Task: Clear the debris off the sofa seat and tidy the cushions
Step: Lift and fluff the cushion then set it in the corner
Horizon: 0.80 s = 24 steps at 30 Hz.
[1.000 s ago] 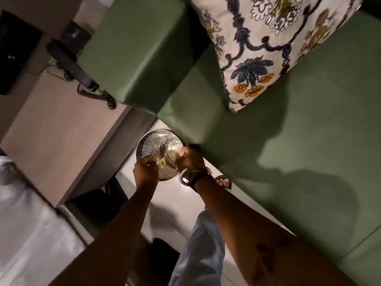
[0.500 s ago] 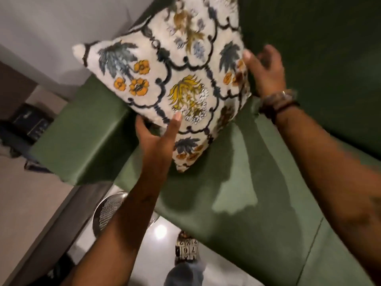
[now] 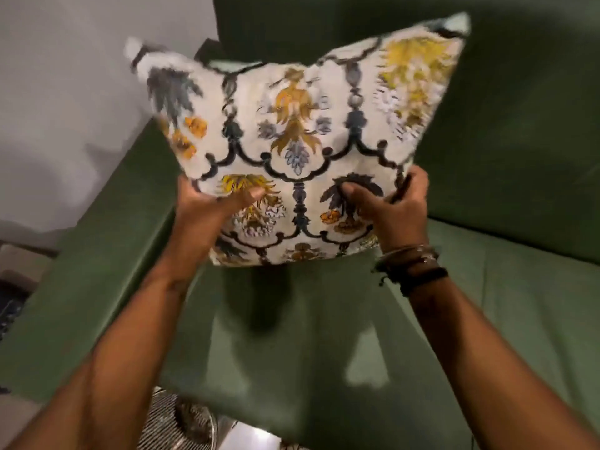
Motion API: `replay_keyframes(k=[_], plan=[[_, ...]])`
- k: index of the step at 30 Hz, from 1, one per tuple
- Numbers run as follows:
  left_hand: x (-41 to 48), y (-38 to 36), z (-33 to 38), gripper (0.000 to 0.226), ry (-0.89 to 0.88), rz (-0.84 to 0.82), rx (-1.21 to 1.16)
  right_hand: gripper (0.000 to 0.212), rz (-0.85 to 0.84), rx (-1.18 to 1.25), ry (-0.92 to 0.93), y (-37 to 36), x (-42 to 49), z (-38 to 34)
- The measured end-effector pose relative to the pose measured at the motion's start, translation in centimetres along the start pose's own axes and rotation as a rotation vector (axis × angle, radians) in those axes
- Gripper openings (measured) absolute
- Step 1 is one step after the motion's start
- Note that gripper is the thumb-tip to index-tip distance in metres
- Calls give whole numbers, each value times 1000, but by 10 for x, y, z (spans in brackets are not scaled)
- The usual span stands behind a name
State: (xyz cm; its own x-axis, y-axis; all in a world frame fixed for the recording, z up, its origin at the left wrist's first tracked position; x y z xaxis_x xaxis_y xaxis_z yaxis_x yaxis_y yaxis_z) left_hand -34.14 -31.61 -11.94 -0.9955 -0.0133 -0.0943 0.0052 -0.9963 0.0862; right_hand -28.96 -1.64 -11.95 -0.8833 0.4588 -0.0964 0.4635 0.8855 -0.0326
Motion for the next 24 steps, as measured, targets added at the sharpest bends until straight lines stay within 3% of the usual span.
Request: replay_keyframes(k=[3,7,13,16,19,20,22,24], plan=[[50,-39,7,89,21,-166,106,85,207,4,25,36,-1,4],[68,-81,-10,122,139,-224,197,91,293,-105,31,57,7,16],[61,-89,-15,102,91,-95,188,95,209,-250,35,71,11,23],[26,-87,-9,93,66,162,206,95,151,-345,76,92,-2,10],[-47,-124,27,84,-94,479,537,96,226,-405,73,167,-27,1],[-69,-145,37,80,-120,534,537,94,268,-411,62,197,-36,-1],[-106,-215,49,76,-118,465,405,92,387,-453,30,278,-63,-8],[-136,-312,50,71,-79,210,279,88,534,-516,-10,373,-97,-14]])
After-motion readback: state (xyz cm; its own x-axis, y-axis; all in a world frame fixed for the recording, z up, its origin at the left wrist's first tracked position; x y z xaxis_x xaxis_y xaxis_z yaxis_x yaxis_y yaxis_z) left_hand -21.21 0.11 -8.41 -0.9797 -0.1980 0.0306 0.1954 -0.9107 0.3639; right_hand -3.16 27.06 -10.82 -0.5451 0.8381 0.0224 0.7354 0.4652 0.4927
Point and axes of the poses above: each hand's wrist, its own x-axis towards the middle knuckle, its own y-axis out of the back of the hand, z = x × y, the point moved 9 cm from there along x, towards the middle knuckle, and after that the axes turned 3 degrees about x, right-handed, at the moved point
